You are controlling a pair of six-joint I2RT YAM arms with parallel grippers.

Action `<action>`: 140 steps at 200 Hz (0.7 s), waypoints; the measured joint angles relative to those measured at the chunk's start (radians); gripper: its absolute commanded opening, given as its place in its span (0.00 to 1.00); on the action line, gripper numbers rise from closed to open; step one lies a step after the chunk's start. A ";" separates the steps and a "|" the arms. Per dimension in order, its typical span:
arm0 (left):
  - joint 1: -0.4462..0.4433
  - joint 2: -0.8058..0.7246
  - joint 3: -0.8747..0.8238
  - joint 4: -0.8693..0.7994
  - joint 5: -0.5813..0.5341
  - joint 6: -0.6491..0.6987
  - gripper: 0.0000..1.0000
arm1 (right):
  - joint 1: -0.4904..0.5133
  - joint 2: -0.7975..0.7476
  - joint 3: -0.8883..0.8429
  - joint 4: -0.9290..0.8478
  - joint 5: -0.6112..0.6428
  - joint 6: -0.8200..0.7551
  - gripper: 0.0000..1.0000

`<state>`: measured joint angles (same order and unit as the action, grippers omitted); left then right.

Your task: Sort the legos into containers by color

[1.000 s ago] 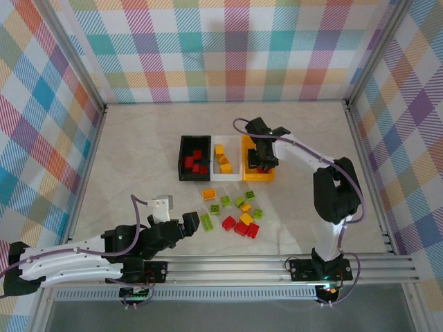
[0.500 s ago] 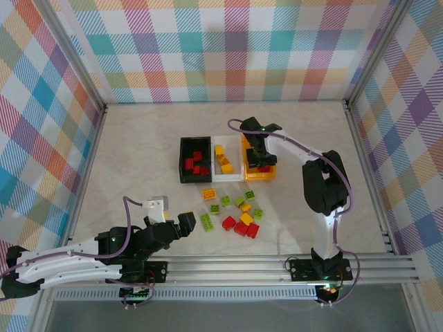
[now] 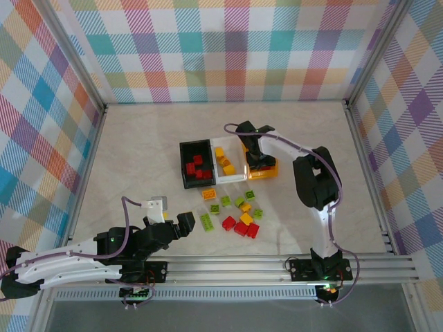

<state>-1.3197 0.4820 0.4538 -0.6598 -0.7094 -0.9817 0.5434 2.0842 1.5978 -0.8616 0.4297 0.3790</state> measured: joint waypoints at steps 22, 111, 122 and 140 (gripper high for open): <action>0.000 0.000 -0.001 -0.005 -0.001 -0.004 1.00 | 0.005 -0.028 -0.039 0.050 -0.015 -0.001 0.45; 0.001 0.001 -0.025 -0.003 -0.003 -0.025 1.00 | 0.022 -0.124 -0.107 0.139 -0.055 0.001 0.57; 0.001 0.003 -0.025 -0.001 -0.003 -0.025 1.00 | 0.022 -0.122 -0.090 0.132 -0.047 0.001 0.58; 0.001 0.010 -0.025 0.000 -0.003 -0.025 1.00 | 0.021 -0.107 -0.053 0.114 -0.033 0.001 0.59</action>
<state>-1.3186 0.4915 0.4286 -0.6598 -0.7124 -1.0069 0.5648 1.9770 1.5448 -0.7479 0.3965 0.3798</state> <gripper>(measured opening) 0.997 0.584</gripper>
